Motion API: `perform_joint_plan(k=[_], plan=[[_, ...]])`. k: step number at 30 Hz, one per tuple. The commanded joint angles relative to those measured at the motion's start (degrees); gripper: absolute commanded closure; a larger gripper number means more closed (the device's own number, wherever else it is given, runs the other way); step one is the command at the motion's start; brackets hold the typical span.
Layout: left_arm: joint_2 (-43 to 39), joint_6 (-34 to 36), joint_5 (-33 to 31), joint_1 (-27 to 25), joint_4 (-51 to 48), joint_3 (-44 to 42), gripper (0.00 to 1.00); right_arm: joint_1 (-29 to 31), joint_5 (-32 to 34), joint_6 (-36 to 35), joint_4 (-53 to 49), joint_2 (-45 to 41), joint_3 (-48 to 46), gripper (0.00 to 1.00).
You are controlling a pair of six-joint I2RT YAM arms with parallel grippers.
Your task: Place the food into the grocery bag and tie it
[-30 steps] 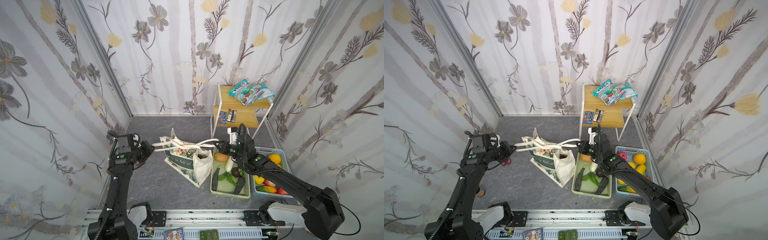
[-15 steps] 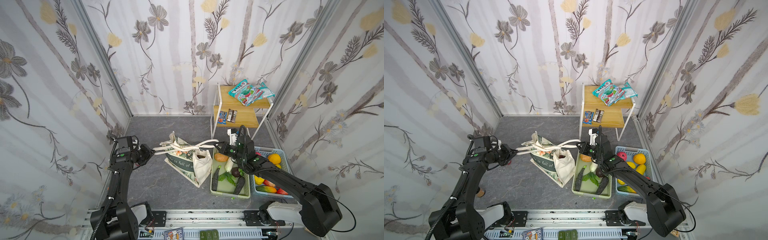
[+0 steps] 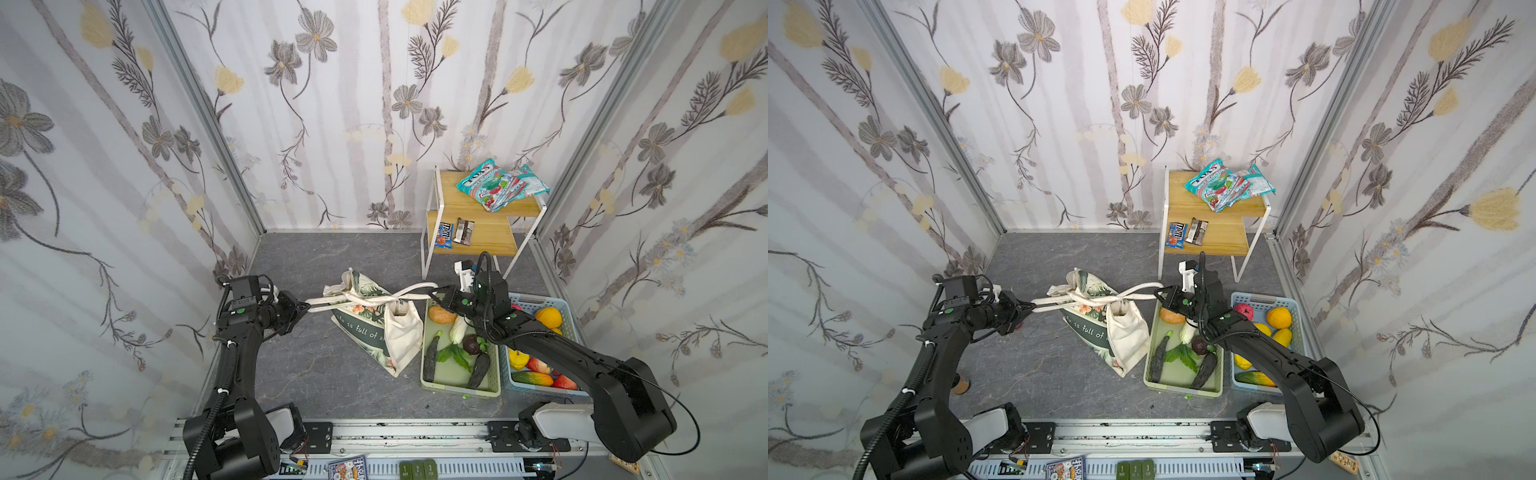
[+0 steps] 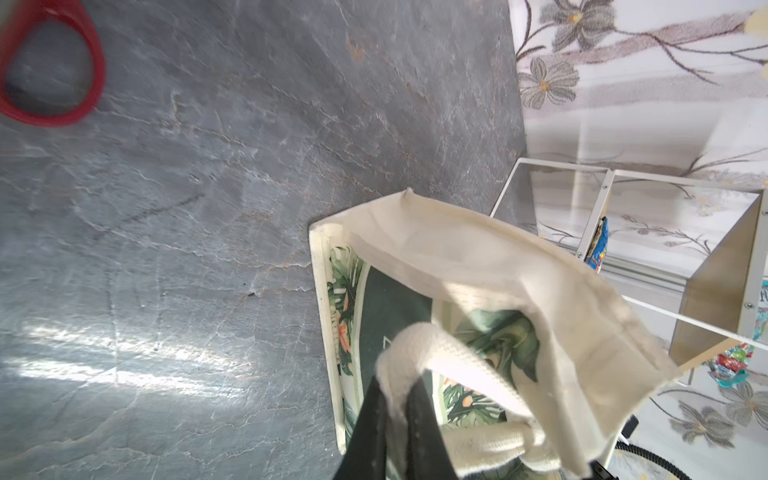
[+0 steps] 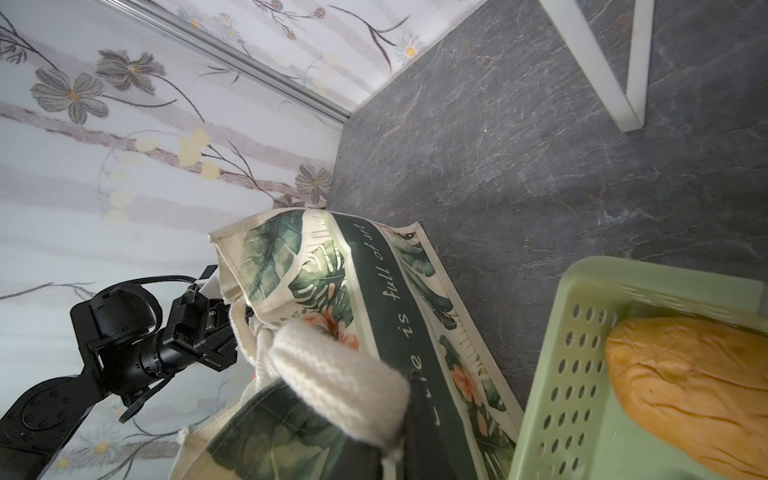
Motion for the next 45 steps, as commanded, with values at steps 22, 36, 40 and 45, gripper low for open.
perform_joint_plan(k=[22,36,40,45], plan=[[1.80,-2.62,-33.28,9.90,5.03,2.37,1.00,-0.80,16.68,1.06,2.42,12.34,5.28,1.00],[-1.43,-2.36,-22.44,7.00,7.19,5.55,0.98,1.91,12.61,-1.68,1.37,9.56,10.86,0.86],[-2.20,-2.71,-22.47,6.32,6.84,6.82,0.79,2.28,11.28,-2.80,1.17,8.77,12.71,0.72],[-2.25,-2.80,-22.21,6.06,6.25,7.32,0.63,2.20,10.74,-4.66,-0.52,8.53,13.75,0.58]])
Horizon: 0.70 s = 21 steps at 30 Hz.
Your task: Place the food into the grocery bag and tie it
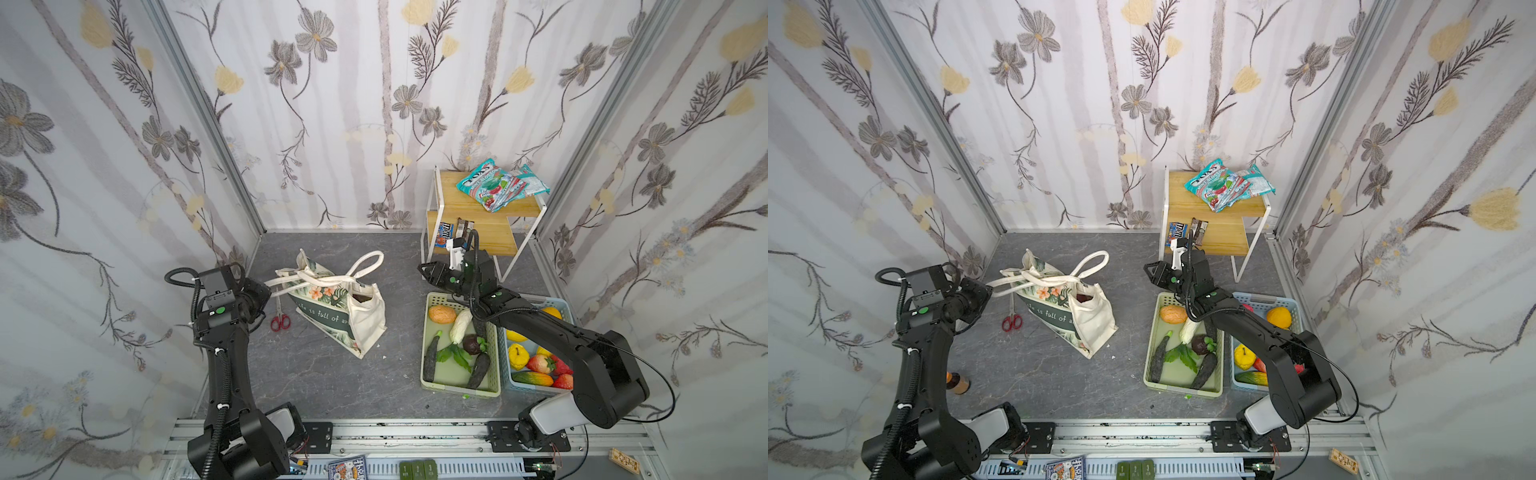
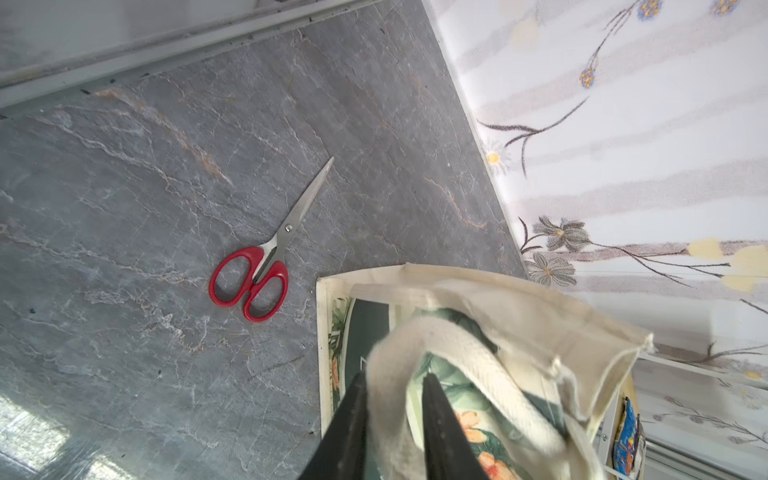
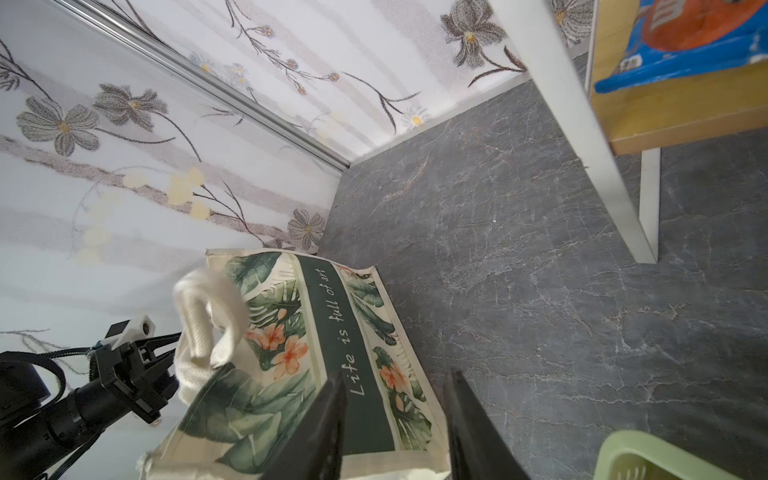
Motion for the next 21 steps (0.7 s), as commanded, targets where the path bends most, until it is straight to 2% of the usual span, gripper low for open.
perform_joint_plan(k=[1,2,8,12,14,15,17,19,21], plan=[[-0.52,-0.11,-3.98,-0.07,1.57,0.82,0.62,-0.19,2.78,-2.28,-1.38,-0.76,0.44,0.57],[-0.76,-0.01,-3.94,-0.10,1.11,0.99,0.60,-0.19,2.78,-2.72,-1.68,-1.07,0.44,0.55],[-1.15,1.45,-3.56,-0.23,-0.92,2.16,0.26,-0.71,3.52,-4.58,-3.01,-2.07,0.87,0.52],[-1.56,1.97,-4.97,-0.19,-2.45,2.43,0.18,-0.71,4.23,-5.57,-4.10,-2.72,1.32,0.51],[-1.76,3.15,-7.50,-0.19,-4.42,3.47,0.09,-0.83,4.84,-6.53,-5.33,-3.70,1.23,0.48],[-1.61,4.16,-8.85,-0.20,-5.77,4.26,0.01,-0.90,5.49,-7.47,-6.39,-5.12,1.23,0.43],[-1.41,5.99,-11.46,-0.20,-7.66,5.52,0.00,-0.98,7.46,-9.85,-8.52,-6.76,1.01,0.26],[-1.87,7.34,-14.37,-0.19,-8.95,6.09,0.00,-1.22,10.45,-12.73,-11.11,-8.66,0.56,0.01],[-3.24,9.14,-17.83,-0.19,-9.38,5.77,0.00,-1.52,13.67,-16.00,-13.07,-11.04,-0.57,0.00]])
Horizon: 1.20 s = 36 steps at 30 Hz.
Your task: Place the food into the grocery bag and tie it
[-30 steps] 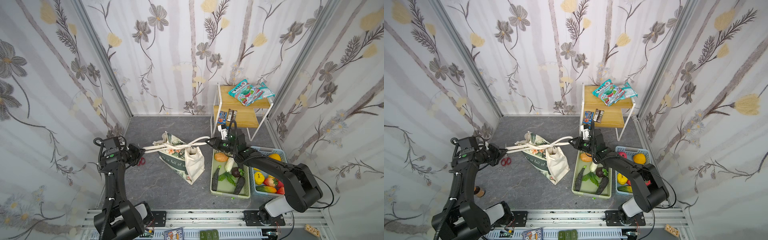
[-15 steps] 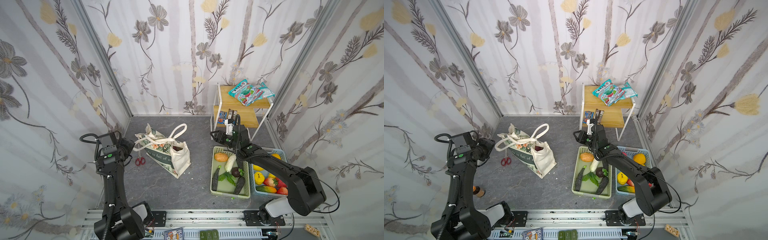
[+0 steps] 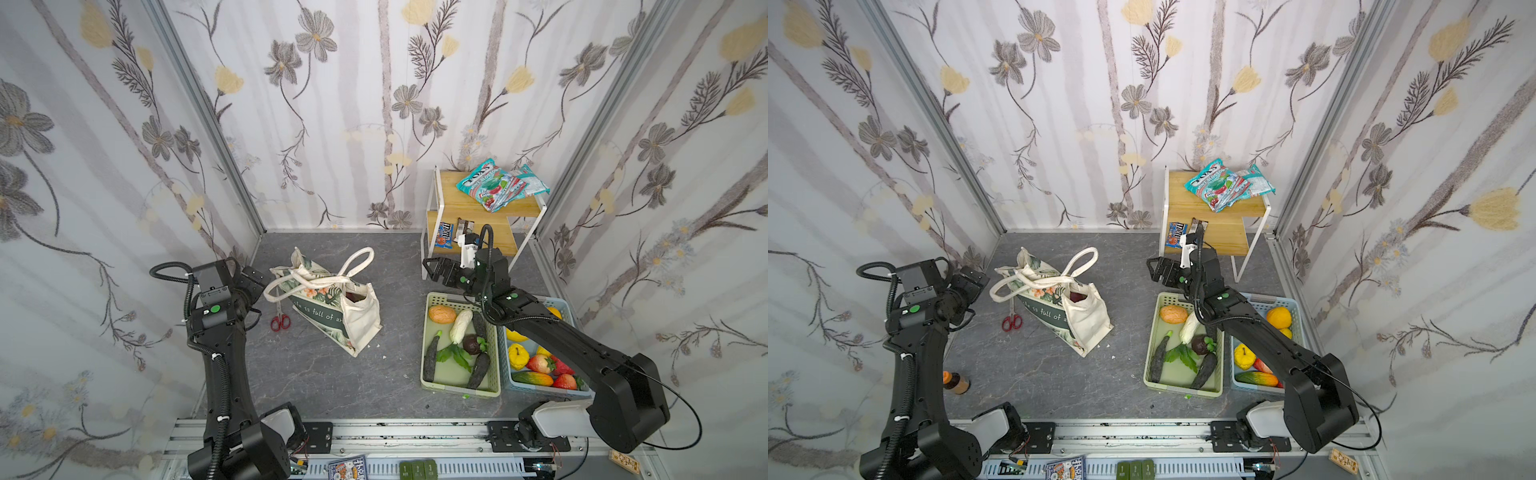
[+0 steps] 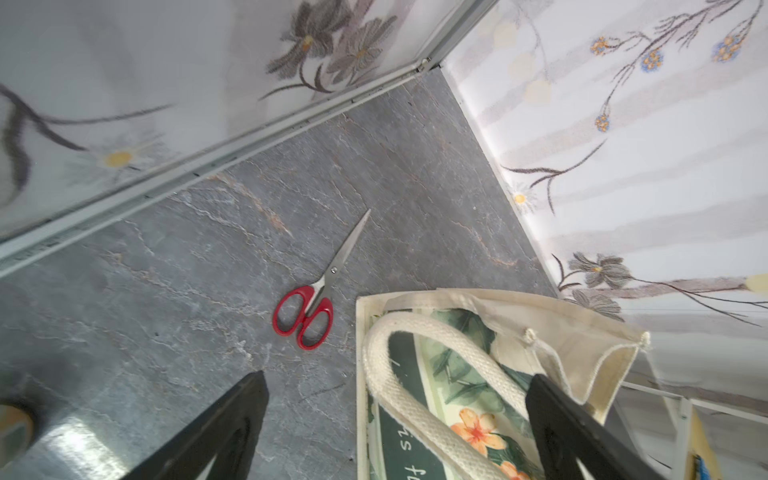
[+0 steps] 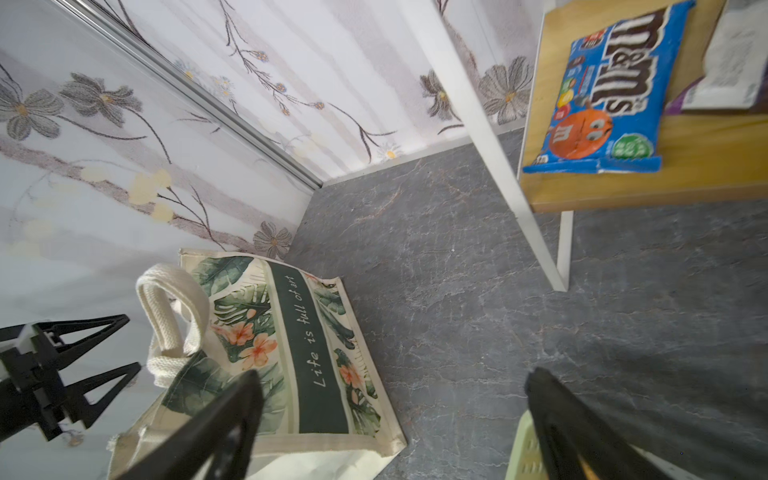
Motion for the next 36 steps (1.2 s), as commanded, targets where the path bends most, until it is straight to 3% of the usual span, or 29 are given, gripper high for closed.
perform_joint_plan(k=[1,6,14,16,19,25,31,36], plan=[[-1.78,4.82,-7.63,0.03,-2.74,0.19,0.00,-0.50,7.58,-6.65,-4.30,-3.04,-1.56,0.01],[-2.23,11.83,-13.15,-2.85,-1.85,-0.70,0.00,-2.64,18.57,-12.25,-4.58,-9.80,-6.37,0.00],[-2.89,26.76,-21.81,-20.97,12.78,-9.50,0.00,-4.56,34.75,-25.28,10.87,-25.27,-23.84,0.00],[-3.17,30.02,-21.37,-23.75,17.14,-13.03,0.00,-5.47,37.35,-27.44,14.94,-29.02,-28.79,0.00],[-5.04,37.12,-18.44,-27.01,28.40,-21.81,0.00,-6.84,38.29,-29.22,16.12,-31.80,-32.72,0.00],[0.10,36.32,-14.01,-28.14,56.19,-36.79,0.00,-11.16,38.94,-30.23,21.75,-30.48,-37.57,0.00],[9.98,34.36,-15.50,-28.25,76.62,-41.99,0.00,-15.07,37.77,-31.76,36.27,-26.74,-43.54,0.00],[16.56,35.25,-14.38,-27.63,83.71,-42.52,0.00,-15.49,35.66,-34.29,47.56,-22.59,-47.33,0.00]])
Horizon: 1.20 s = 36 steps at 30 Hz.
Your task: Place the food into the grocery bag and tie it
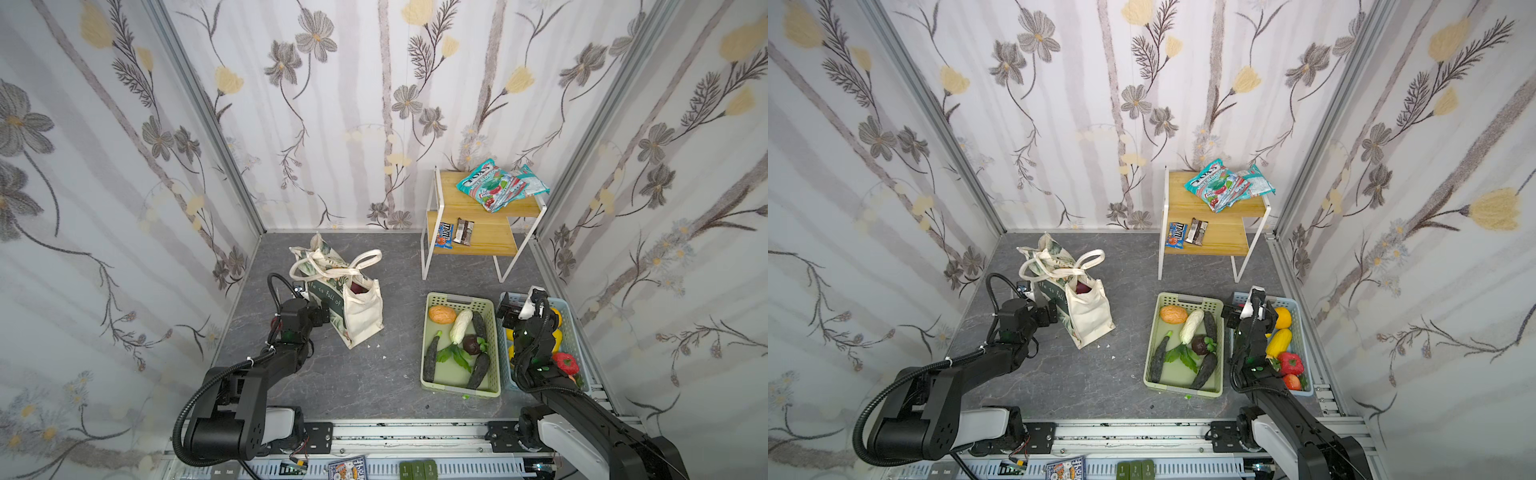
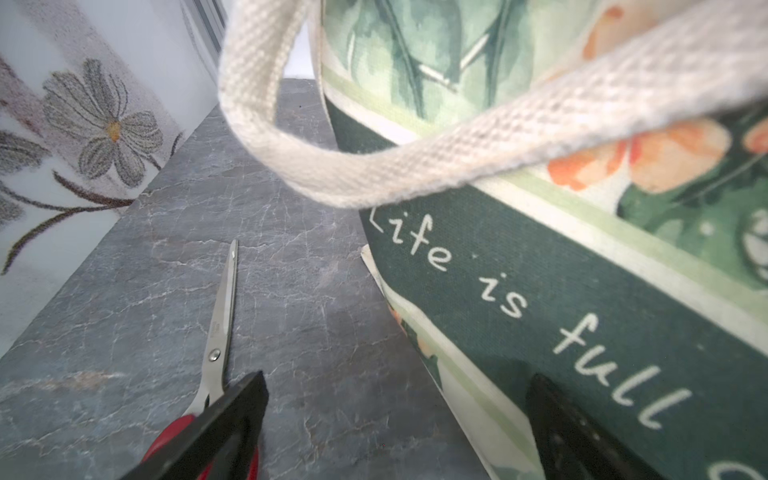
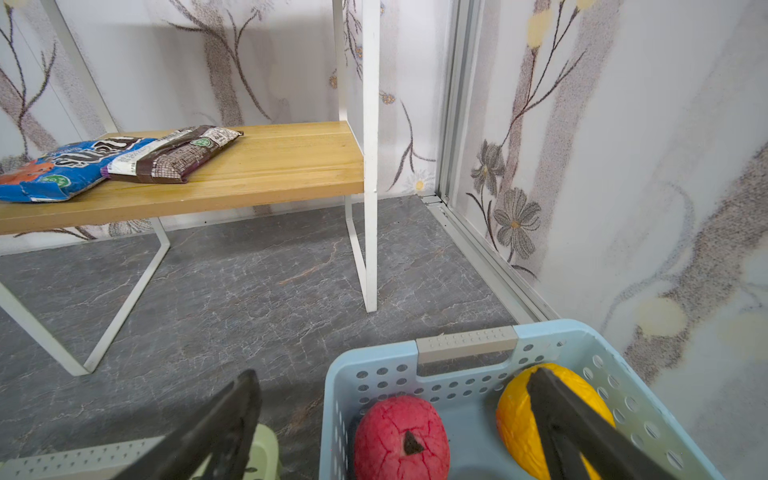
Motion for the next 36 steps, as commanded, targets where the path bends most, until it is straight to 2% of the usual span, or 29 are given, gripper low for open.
perform_joint_plan(k=[1,5,7,8,10,11,13,15,17,20,22,36], plan=[[2.68,0.91,2.79,1.05,10.90,0.03,0.00,-0.23,-1.58,-2.97,15.71,2.87,-2.54,0.00],[10.96,-0.98,4.30,3.23,22.67,-2.01,0.00,-0.82,-3.74,-6.51,26.95,10.08,-3.62,0.00],[14.00,-1.37,4.24,3.74,27.72,-2.51,0.00,-2.01,-7.32,-8.08,31.09,14.30,-2.37,0.00],[12.37,-1.94,4.79,4.04,22.05,-1.43,0.00,-2.36,-7.87,-8.21,32.37,16.32,-1.73,0.00],[13.66,-0.62,8.51,4.47,22.24,-0.23,0.00,-3.37,-8.67,-7.39,37.07,21.46,-1.39,0.00],[12.80,-0.74,8.93,4.47,19.36,0.45,0.00,-4.01,-8.95,-6.76,38.99,22.42,-1.54,0.00],[13.41,-1.09,8.03,4.59,19.42,0.91,0.00,-6.64,-14.29,-4.72,34.52,21.55,-1.16,0.00],[13.34,-1.41,7.91,4.75,18.22,1.47,0.00,-7.80,-16.54,-4.62,42.85,26.04,-1.90,0.00],[13.09,-1.75,8.14,5.00,15.34,2.74,0.00,-8.96,-18.73,-3.63,30.49,23.81,2.12,0.00],[13.36,-1.77,8.07,5.11,15.08,2.96,0.00,-10.85,-21.98,-2.55,34.28,25.16,1.43,0.00],[13.24,-1.81,8.06,5.11,14.97,3.05,0.00,-10.87,-21.91,-2.62,31.93,24.60,1.97,0.00],[13.21,-1.68,7.36,4.85,15.14,2.94,0.00,-10.71,-22.12,-3.12,33.78,24.88,1.52,0.00]])
